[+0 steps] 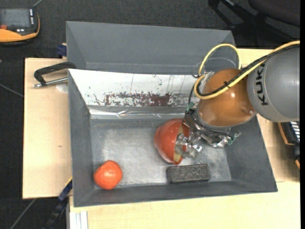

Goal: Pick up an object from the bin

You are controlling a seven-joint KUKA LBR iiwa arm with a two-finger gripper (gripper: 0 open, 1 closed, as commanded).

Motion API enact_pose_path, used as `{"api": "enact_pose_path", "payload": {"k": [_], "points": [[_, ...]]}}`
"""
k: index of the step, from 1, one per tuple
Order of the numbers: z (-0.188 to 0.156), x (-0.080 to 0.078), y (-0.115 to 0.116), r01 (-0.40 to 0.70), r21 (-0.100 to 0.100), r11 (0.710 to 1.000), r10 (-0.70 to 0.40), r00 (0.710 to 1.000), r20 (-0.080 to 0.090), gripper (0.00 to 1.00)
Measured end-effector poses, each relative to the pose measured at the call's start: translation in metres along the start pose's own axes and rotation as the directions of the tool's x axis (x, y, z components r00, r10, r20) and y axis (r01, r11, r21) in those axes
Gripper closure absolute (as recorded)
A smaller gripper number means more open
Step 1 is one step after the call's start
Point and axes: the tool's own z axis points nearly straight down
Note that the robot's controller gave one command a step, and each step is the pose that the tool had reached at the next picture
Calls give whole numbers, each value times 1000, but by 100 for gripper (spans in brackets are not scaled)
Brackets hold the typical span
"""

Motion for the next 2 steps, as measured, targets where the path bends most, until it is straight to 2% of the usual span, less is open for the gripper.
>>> {"api": "enact_pose_path", "payload": {"k": [1,2], "points": [[0,0,0,0,1,1000,0,1000,1,0],[1,-21,-33,58,4,998,-58,998,8,0]]}}
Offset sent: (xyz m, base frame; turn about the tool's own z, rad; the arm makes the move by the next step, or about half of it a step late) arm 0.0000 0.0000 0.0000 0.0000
